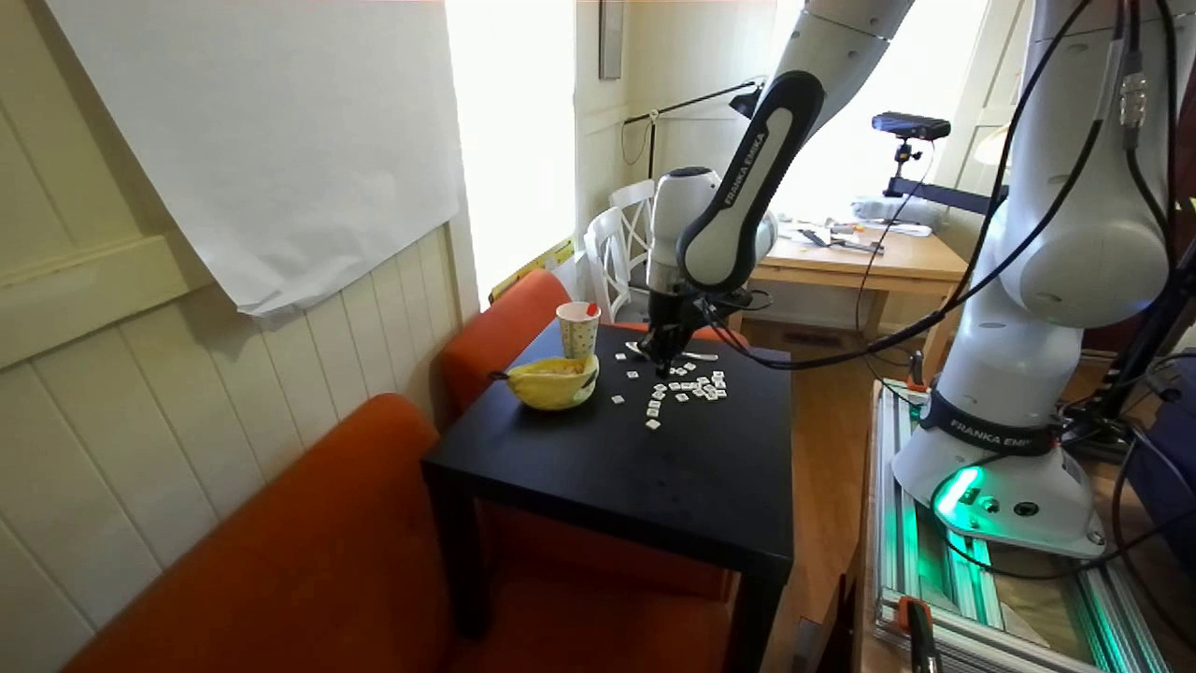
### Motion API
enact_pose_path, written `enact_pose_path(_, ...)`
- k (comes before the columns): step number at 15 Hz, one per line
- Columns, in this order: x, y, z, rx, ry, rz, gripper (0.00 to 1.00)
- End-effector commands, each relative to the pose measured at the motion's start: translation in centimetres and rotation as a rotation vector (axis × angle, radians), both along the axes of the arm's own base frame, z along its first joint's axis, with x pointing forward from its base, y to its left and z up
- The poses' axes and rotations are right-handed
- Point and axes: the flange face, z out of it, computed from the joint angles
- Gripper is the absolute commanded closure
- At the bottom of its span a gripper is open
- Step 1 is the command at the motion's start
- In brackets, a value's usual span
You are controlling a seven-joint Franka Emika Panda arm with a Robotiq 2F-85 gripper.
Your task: Pick up the object and align it with the other object in a straight line
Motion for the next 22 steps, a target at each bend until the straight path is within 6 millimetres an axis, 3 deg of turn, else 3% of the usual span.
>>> enact_pose_path(1, 0.9, -0.2, -1.2, -0.023, 0.001, 0.054, 0.99)
enact_pose_path(16, 2.6, -0.9, -4.0, -0.035, 0.058, 0.164, 0.99)
enact_pose_path(22, 2.1, -0.5, -3.7, -0.021, 0.075, 0.166, 0.99)
